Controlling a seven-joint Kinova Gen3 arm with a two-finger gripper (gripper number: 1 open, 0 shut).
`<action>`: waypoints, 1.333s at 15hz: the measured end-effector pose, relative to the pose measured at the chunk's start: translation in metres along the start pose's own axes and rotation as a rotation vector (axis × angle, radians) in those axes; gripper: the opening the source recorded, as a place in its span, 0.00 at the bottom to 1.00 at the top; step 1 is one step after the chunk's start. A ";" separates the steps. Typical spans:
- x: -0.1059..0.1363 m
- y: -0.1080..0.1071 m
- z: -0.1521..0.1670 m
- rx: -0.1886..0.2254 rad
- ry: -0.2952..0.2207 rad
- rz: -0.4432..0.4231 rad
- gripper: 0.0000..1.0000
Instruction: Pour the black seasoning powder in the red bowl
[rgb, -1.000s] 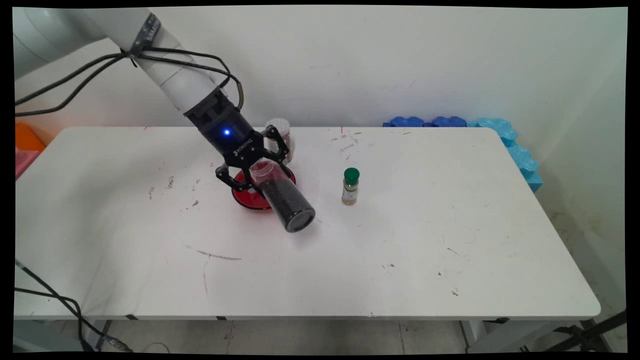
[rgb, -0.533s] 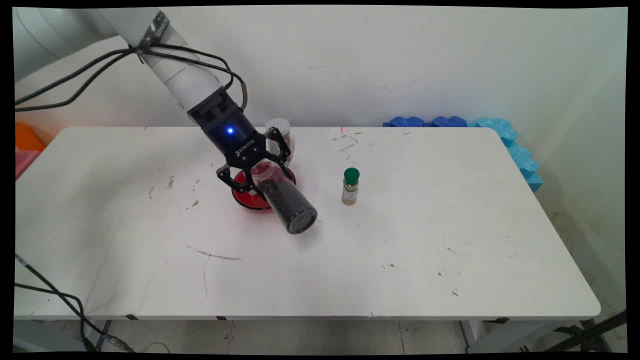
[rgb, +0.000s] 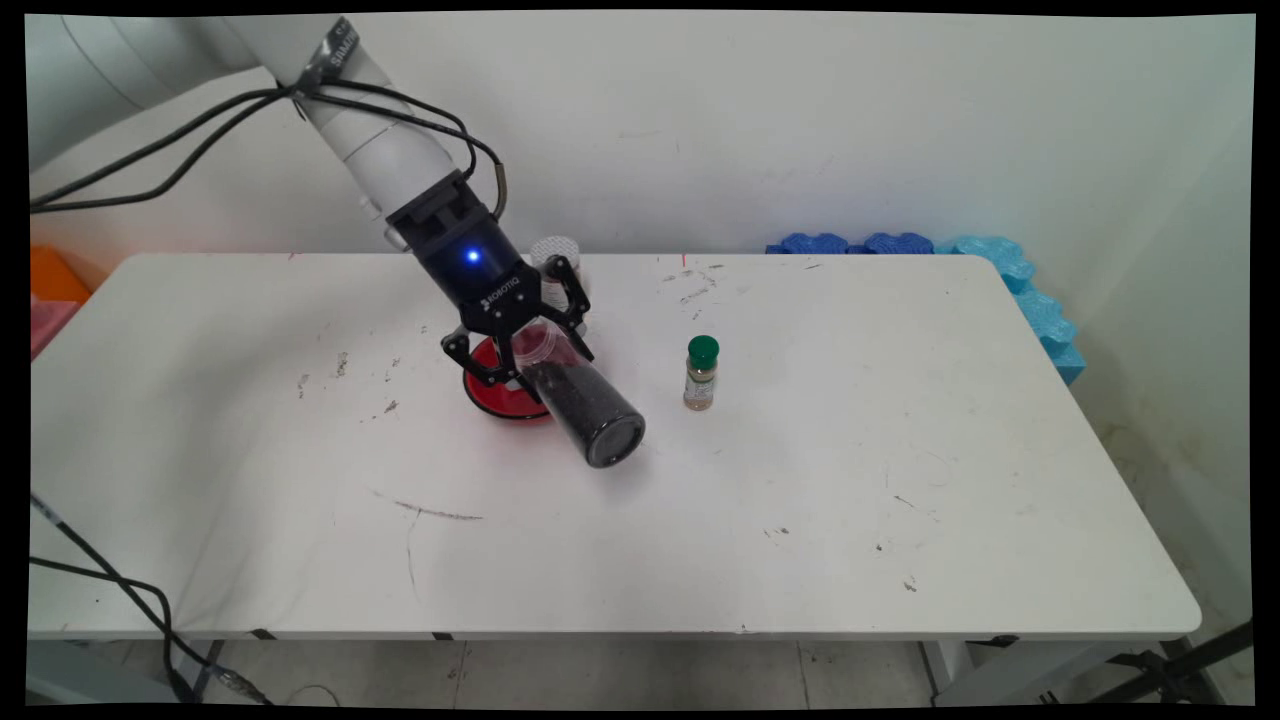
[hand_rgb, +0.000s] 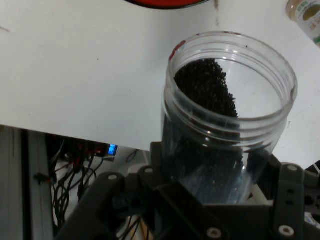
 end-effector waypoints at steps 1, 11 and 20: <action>0.000 0.002 0.000 0.004 -0.005 -0.009 0.00; 0.002 0.021 0.000 0.026 -0.055 -0.092 0.00; 0.009 0.034 0.000 0.035 -0.083 -0.146 0.00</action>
